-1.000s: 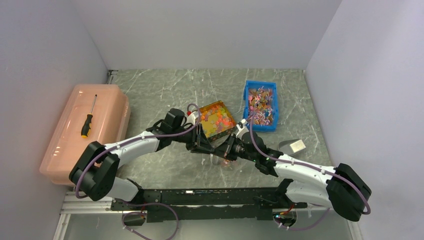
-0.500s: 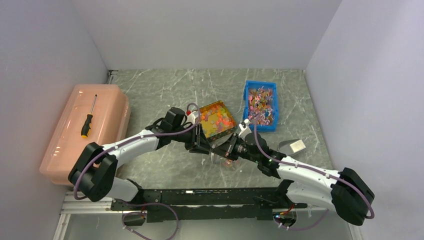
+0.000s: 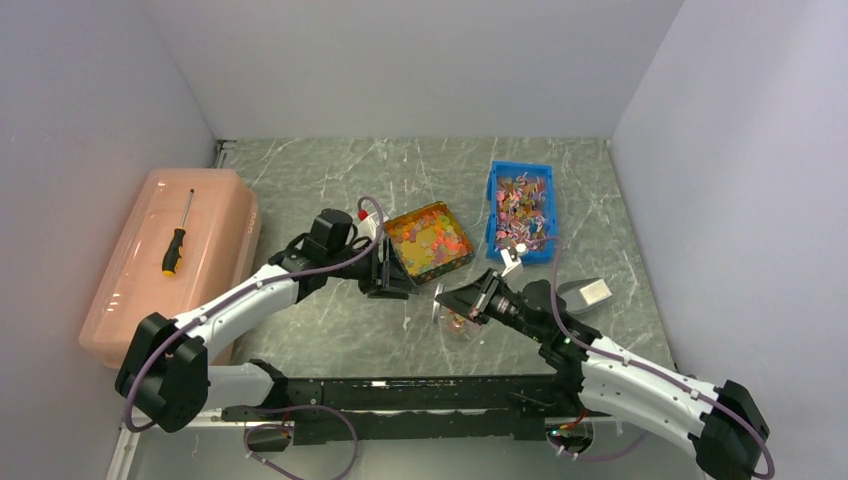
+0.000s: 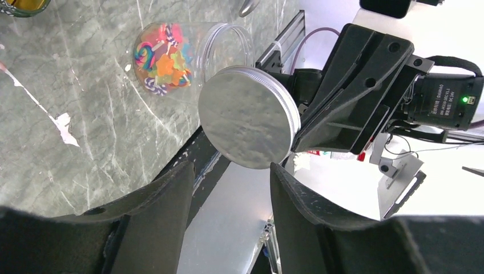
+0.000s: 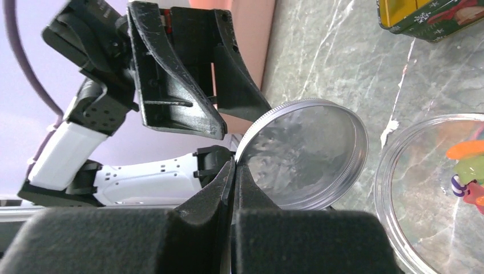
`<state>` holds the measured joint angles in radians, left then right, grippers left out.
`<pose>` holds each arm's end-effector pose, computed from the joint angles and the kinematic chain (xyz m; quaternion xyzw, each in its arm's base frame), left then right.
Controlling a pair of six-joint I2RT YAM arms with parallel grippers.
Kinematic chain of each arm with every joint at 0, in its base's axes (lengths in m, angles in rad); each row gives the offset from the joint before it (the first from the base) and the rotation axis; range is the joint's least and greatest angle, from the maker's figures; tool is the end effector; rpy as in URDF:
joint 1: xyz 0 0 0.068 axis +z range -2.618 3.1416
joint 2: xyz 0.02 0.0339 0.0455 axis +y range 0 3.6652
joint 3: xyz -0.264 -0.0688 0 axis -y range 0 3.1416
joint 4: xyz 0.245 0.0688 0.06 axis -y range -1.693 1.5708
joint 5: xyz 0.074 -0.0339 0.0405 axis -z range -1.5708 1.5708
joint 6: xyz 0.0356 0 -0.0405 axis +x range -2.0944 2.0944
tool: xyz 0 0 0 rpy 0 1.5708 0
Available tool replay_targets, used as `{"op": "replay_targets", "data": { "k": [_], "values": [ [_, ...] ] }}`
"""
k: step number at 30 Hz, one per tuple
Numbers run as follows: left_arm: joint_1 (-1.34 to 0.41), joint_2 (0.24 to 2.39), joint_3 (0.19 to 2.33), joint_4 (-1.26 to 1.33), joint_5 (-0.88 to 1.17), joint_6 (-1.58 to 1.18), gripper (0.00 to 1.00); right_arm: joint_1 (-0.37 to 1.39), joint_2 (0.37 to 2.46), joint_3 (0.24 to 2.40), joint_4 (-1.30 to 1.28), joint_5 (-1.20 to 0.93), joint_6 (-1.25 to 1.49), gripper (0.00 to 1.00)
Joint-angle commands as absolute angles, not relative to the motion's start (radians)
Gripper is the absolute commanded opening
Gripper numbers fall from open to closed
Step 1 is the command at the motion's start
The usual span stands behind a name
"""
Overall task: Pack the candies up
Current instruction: Close the bottle lid on the packing bottle.
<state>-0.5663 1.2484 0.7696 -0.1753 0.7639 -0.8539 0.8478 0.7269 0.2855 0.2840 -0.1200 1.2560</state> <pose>0.2067 -0.1606 0.2436 0.0440 0.8472 -0.5211 0.0934 0.1145 0.1362 0.2214 0.1157 0.7513 0.5855 0.2818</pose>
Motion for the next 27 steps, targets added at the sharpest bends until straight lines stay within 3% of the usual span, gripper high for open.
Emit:
{"op": "replay_targets", "data": {
  "k": [1, 15, 27],
  "values": [
    [-0.565, 1.221, 0.746, -0.112, 0.801, -0.861, 0.58, 0.848, 0.644, 0.238, 0.370, -0.081, 1.319, 0.00],
    [-0.657, 1.303, 0.711, 0.145, 0.864, -1.020, 0.65, 0.833, 0.586, 0.063, 0.774, -0.074, 1.484, 0.00],
    [-0.655, 1.229, 0.678, 0.372, 0.894, -1.246, 0.75, 0.832, 0.500, 0.126, 0.846, -0.062, 1.482, 0.00]
  ]
}}
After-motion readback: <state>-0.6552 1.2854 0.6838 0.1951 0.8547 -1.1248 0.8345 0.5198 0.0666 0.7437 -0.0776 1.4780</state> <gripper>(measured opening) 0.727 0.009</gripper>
